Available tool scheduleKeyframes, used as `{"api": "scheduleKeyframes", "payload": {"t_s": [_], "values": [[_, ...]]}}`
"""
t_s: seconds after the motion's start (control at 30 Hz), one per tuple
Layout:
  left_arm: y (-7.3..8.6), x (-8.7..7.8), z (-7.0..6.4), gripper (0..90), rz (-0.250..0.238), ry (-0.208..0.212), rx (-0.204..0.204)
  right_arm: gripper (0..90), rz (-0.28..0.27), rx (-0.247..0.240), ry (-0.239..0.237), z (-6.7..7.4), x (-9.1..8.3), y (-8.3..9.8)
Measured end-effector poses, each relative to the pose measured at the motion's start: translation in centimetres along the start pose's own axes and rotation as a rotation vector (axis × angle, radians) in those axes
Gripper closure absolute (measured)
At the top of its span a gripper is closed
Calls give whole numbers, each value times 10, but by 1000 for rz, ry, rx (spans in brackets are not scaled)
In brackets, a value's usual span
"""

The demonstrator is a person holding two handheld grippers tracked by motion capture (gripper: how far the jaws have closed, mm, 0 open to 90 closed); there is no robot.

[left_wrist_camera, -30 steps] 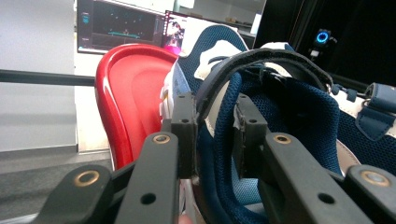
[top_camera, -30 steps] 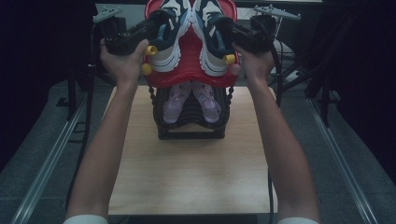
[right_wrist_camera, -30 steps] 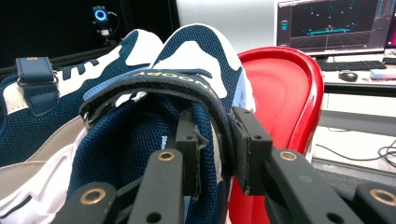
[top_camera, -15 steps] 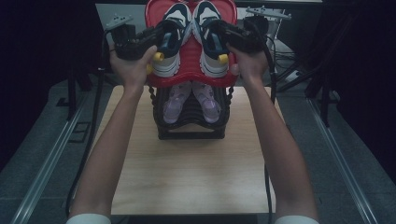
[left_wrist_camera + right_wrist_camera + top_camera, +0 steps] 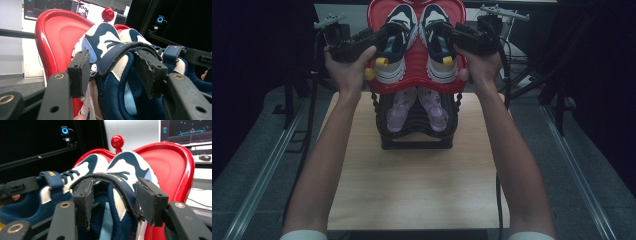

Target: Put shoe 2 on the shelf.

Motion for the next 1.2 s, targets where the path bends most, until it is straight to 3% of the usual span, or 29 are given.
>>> {"api": "scheduleKeyframes", "payload": {"t_s": [0.33, 0.7, 1.2], "values": [[-1, -16, 1, 456, 2, 54, -33, 479, -48, 24, -54, 3, -19, 0], [4, -31, 3, 465, 14, 89, -51, 480, -74, 8, -83, -2, -36, 8], [13, -55, 3, 455, 19, 128, -30, 481, -117, 33, -111, -11, -60, 18]]}}
Point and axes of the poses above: each handheld gripper's, and its own axes: x roughly forward along the jaws, y roughly out of its underside, z roughly to its left, the point moved 6 cm from there along x, roughly forward along the jaws, and after that the axes turned 6 degrees about -z, right-handed, at the moved point
